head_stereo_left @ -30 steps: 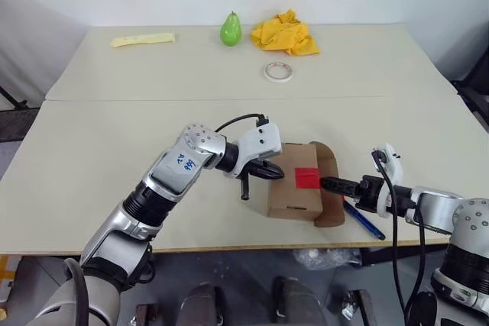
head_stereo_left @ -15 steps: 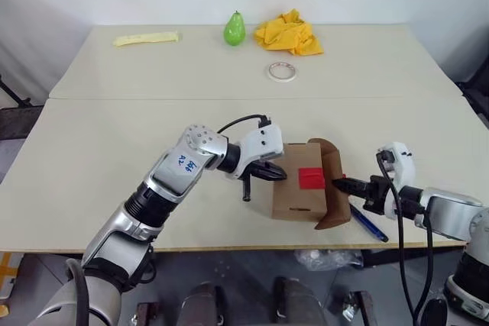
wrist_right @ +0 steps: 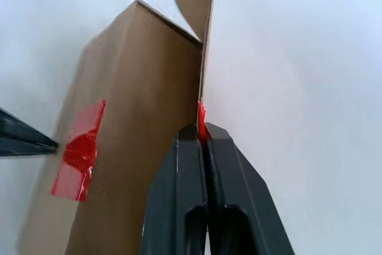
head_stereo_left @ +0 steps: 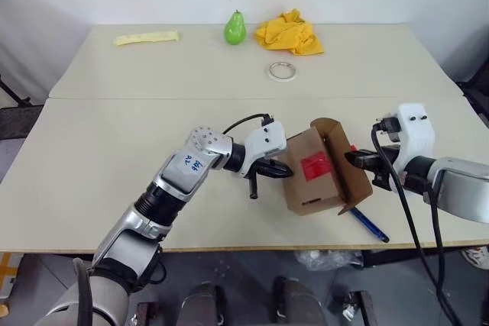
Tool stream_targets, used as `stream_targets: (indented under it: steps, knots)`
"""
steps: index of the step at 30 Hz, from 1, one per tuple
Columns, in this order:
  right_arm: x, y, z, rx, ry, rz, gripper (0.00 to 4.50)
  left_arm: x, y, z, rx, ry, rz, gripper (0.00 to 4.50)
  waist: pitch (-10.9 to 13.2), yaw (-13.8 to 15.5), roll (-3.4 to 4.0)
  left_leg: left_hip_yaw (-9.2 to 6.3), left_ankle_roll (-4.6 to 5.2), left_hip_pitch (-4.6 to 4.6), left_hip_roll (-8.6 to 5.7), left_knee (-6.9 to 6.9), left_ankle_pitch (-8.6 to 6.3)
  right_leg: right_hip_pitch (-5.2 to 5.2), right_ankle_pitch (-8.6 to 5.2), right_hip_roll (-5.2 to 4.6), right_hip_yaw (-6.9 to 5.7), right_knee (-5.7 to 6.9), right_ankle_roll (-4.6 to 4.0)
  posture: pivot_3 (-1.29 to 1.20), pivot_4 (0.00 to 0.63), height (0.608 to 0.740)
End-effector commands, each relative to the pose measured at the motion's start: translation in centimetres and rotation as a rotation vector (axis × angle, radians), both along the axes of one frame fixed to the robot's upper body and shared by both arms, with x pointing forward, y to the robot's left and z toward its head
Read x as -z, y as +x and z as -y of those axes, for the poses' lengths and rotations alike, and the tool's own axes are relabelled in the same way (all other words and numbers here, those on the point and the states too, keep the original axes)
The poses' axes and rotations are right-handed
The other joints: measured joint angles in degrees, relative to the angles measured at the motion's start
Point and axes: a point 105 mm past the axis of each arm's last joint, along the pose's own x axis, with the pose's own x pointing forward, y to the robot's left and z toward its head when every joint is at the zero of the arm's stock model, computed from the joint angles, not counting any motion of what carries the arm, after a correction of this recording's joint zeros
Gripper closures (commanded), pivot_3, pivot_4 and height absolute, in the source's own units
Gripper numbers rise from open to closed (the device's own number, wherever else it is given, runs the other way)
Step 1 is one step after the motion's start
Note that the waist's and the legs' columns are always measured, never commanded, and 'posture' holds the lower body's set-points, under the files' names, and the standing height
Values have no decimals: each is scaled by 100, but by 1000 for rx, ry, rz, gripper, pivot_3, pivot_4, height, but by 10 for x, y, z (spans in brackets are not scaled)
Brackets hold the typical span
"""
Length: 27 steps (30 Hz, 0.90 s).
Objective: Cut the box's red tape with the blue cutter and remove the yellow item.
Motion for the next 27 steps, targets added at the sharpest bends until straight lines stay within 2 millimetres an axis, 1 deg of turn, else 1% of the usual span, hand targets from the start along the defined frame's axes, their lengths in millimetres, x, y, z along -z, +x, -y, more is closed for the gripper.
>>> stream_targets:
  steps: [1, 5, 8, 12, 14, 16, 17, 19, 22, 25, 27]
  knots:
    - [-11, -5, -25, -33, 36, 51, 4485, -4, 8, 0, -48, -17, 33, 4500, 0, 0, 0, 0, 0, 0, 0, 0, 0, 0, 0, 0, 1, -1, 1, 0, 150, 740]
    - [-17, -3, -34, -2, 35, 80, 4485, -6, 12, -2, -71, -30, 37, 4500, 0, -1, 0, 3, 0, -1, 3, 0, 0, -3, 1, 2, 4, -1, 3, 0, 150, 740]
    - [-18, 1, -38, 32, 6, 84, 4485, -10, 18, -6, -99, -49, 48, 4500, 0, 5, -1, 3, 0, -5, 4, 0, 0, -7, 2, 2, 4, -1, 3, 0, 150, 740]
    - [-24, 4, -43, 64, 17, 104, 4485, -16, 20, -11, -103, -75, 49, 4500, 0, -2, -1, 4, 1, -11, 6, 0, 0, -13, 2, 2, 4, -4, 3, 0, 150, 740]
    - [-26, 4, -44, 76, 13, 109, 4485, -23, 21, -13, -98, -113, 44, 4500, 0, -2, 0, 4, 0, -19, 7, 0, 0, -18, 2, 3, 2, -2, 3, 0, 150, 740]
    - [-27, 5, -38, 64, -81, 113, 4485, -36, 19, -14, -88, -186, 4, 4500, 1, -3, 1, 4, 0, -24, 7, 0, 0, -24, 2, 4, 2, 1, 3, 0, 150, 740]
    - [-29, 5, -39, 63, -91, 118, 4485, -46, 16, -17, -73, -237, -35, 4500, 2, -5, 1, 5, 0, -27, 7, 1, 0, -27, 2, 3, 4, 3, 3, 0, 150, 740]
    - [-30, 6, -42, 62, -90, 124, 4485, -59, 11, -21, -51, -302, -102, 4500, 3, -6, -1, 4, 0, -32, 11, 2, 0, -31, 2, 6, 1, 5, 3, 0, 150, 740]
    - [-31, 6, -43, 62, -98, 125, 4485, -73, 6, -25, -27, -362, -171, 4500, 3, -4, -1, 3, -1, -44, 10, 2, 1, -41, 2, 7, -2, 13, 4, 0, 150, 740]
    - [-31, 7, -44, 60, -100, 125, 4485, -88, 3, -19, 8, -415, -194, 4500, 3, -3, -1, 1, -2, -56, 9, 5, 1, -45, 5, 8, -5, 9, 9, 0, 150, 740]
    - [-31, 7, -46, 58, -100, 126, 4485, -89, 2, -13, 21, -403, -184, 4500, 3, 7, -1, 1, -1, -67, 8, 10, 2, -53, 7, 7, -5, 9, 13, 0, 150, 740]
